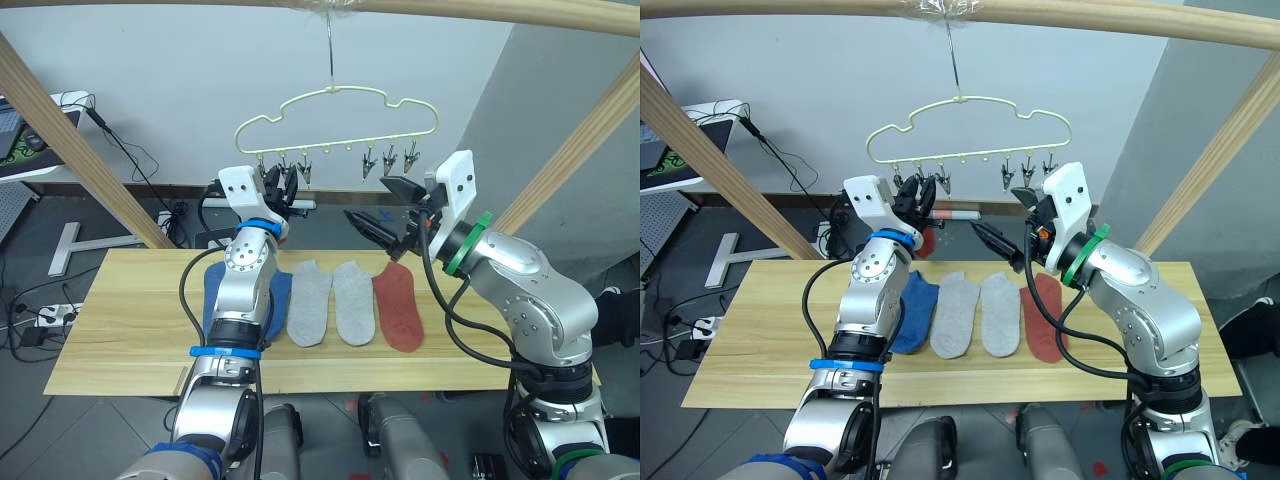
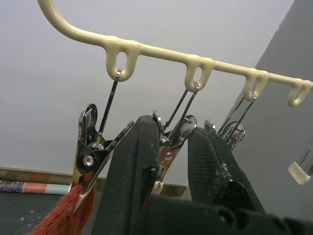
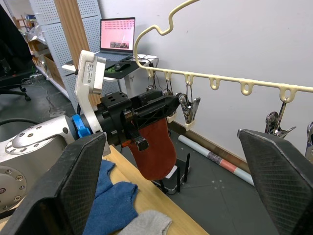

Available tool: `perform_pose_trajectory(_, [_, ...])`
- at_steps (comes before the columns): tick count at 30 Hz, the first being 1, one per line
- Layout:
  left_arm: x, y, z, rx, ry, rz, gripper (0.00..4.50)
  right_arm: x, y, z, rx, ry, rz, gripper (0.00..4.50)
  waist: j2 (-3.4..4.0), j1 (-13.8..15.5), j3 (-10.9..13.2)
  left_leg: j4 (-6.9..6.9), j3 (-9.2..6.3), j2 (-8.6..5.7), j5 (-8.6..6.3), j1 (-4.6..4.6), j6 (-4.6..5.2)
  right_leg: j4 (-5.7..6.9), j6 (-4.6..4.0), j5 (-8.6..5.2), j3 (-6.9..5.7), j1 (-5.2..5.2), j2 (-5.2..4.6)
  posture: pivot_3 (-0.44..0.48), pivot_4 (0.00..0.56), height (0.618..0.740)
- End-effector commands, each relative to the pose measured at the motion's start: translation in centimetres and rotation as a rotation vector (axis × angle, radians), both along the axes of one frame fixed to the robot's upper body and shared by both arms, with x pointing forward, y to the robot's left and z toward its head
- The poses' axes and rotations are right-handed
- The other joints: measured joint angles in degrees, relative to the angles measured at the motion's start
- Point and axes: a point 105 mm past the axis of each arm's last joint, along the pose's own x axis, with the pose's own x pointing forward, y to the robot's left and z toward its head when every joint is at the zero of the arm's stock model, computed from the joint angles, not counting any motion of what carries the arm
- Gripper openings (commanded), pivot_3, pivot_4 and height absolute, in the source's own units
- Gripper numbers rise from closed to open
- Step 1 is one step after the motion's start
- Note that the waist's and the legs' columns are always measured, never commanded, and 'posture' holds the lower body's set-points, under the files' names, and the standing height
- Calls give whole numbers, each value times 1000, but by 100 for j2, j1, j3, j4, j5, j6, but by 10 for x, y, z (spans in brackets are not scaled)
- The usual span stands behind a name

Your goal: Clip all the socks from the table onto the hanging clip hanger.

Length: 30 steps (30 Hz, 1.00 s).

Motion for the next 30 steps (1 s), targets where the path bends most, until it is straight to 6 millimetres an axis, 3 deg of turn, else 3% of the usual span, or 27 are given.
perform_pose_trajectory(1, [-2,-2,19,-5,-69,-7,1469,-3,-2,14,22,-50,5,4500,0,0,0,0,0,0,0,0,0,0,0,0,0,0,0,-132,247,740])
perform_pose_trajectory(3, [-2,-1,19,-4,-68,-3,1824,-3,-2,14,22,-51,3,4500,0,0,0,0,0,0,0,0,0,0,0,0,0,0,0,-132,247,740])
perform_pose_trajectory(7, [-1,-1,20,-5,-68,0,3002,-3,-2,14,22,-50,2,4500,0,0,0,0,0,0,0,0,0,0,0,0,0,0,0,-132,247,740])
perform_pose_trajectory(20, [-1,-2,21,2,-76,-4,3002,-2,-3,13,23,-48,-1,4500,0,-1,0,0,0,0,0,0,0,0,0,0,0,0,0,-133,250,740])
perform_pose_trajectory(25, [-2,-4,21,34,-81,-7,1820,-3,-3,13,23,-48,-3,4500,0,-1,0,0,0,0,0,0,0,0,0,0,0,0,0,-134,254,740])
perform_pose_trajectory(30, [-1,-6,22,66,-91,-2,1820,-2,-3,13,24,-48,-4,4500,0,-2,0,0,0,0,0,0,0,0,0,0,0,0,0,-134,254,740])
